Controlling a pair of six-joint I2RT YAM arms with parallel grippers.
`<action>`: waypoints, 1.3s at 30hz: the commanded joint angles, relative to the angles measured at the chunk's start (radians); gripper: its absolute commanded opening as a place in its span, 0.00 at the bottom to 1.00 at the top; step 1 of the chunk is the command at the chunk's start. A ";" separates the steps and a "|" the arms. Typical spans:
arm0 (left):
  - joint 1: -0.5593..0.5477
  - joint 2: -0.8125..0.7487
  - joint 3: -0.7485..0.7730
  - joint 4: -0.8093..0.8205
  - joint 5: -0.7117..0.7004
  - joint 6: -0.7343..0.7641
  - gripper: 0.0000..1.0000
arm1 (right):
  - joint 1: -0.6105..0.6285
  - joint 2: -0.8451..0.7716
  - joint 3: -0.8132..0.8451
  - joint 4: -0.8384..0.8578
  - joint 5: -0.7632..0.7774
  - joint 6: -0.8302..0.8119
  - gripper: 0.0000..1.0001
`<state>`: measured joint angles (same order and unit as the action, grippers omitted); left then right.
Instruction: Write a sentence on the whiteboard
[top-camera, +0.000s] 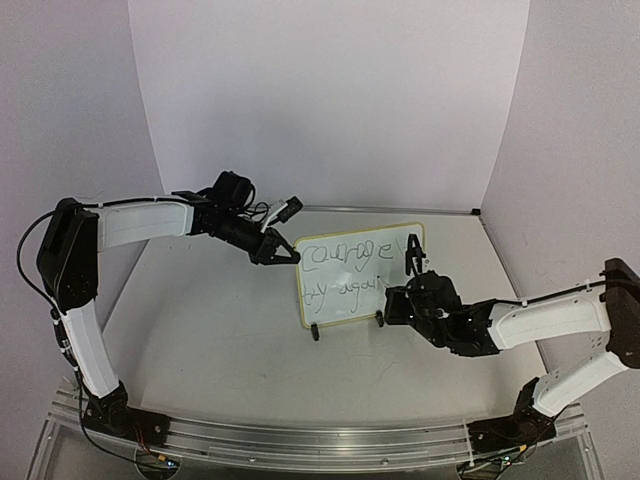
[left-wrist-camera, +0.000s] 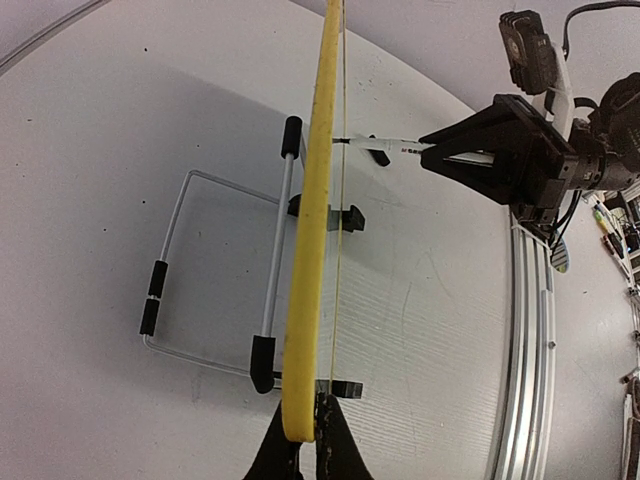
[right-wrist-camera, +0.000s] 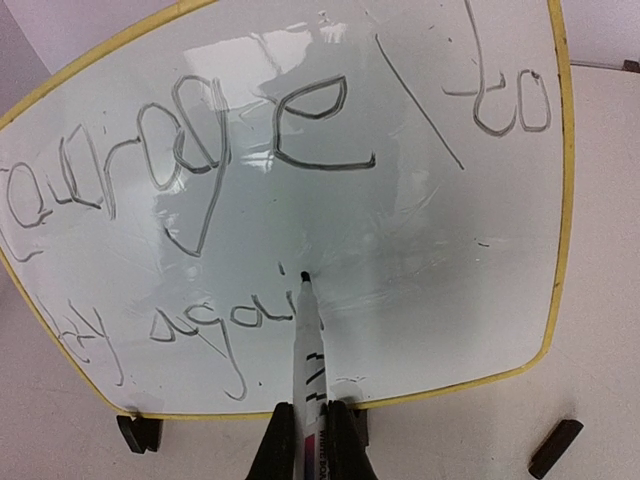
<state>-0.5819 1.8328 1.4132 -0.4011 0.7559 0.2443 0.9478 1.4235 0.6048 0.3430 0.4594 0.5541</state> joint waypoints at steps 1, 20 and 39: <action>0.002 -0.033 -0.005 0.013 -0.081 0.062 0.00 | -0.004 0.000 0.027 -0.011 0.052 0.018 0.00; 0.001 -0.040 -0.007 0.013 -0.082 0.061 0.00 | -0.003 0.031 0.002 -0.047 0.025 0.075 0.00; 0.001 -0.047 -0.006 0.013 -0.087 0.062 0.00 | -0.003 0.003 -0.048 -0.050 0.005 0.125 0.00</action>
<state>-0.5832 1.8281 1.4120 -0.4015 0.7499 0.2436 0.9478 1.4406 0.5789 0.3118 0.4664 0.6605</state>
